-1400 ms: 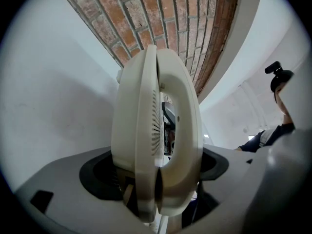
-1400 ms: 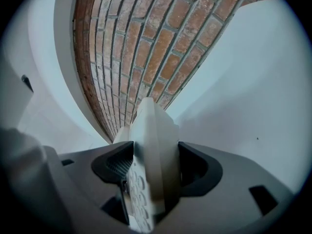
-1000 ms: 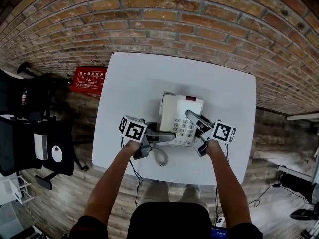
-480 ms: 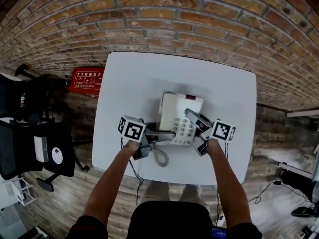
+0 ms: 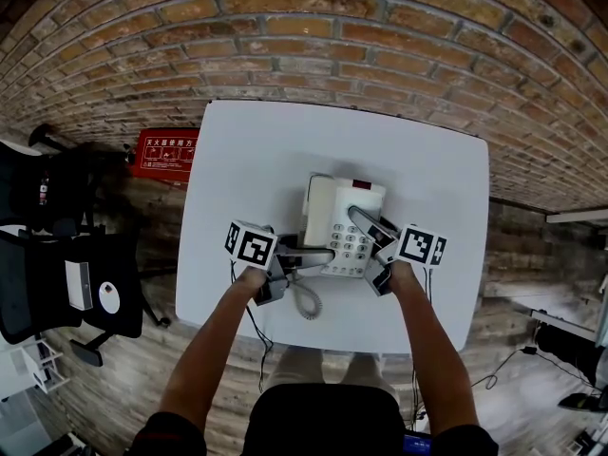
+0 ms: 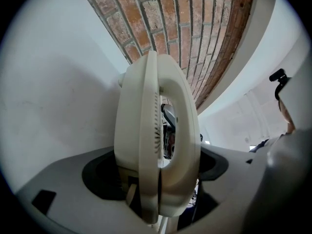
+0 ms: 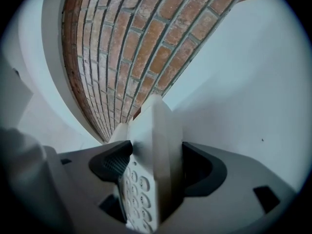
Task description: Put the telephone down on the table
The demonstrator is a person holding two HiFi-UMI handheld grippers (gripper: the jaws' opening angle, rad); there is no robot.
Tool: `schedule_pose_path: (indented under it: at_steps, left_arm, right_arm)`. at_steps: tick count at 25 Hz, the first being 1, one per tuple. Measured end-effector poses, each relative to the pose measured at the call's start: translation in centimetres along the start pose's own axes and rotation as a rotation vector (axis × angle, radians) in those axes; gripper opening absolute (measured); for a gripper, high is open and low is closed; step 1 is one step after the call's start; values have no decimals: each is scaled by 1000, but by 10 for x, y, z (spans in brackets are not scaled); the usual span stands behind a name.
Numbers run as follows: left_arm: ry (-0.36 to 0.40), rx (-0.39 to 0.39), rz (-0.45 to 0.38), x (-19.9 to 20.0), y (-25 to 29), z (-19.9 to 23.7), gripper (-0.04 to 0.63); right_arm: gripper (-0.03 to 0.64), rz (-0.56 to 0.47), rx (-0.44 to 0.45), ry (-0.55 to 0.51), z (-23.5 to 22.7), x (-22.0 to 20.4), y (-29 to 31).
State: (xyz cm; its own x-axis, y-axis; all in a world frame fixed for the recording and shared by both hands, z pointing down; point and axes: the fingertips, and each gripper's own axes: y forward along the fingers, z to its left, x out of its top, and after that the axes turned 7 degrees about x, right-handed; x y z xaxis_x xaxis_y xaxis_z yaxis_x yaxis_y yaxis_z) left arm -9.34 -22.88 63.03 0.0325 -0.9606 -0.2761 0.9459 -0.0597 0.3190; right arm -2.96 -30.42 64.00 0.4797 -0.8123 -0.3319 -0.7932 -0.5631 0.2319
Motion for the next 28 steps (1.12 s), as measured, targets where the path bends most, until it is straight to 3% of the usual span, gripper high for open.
schedule_pose_path:
  at_steps: [15, 21, 28]
  left_arm:
    - [-40, 9, 3, 2, 1, 3, 399]
    - [-22, 34, 3, 2, 0, 5, 388]
    - [-25, 36, -2, 3, 1, 6, 388]
  right_arm:
    - [327, 36, -71, -2, -9, 0, 3]
    - [325, 84, -168, -114, -7, 6, 2]
    - [325, 74, -189, -120, -8, 6, -1]
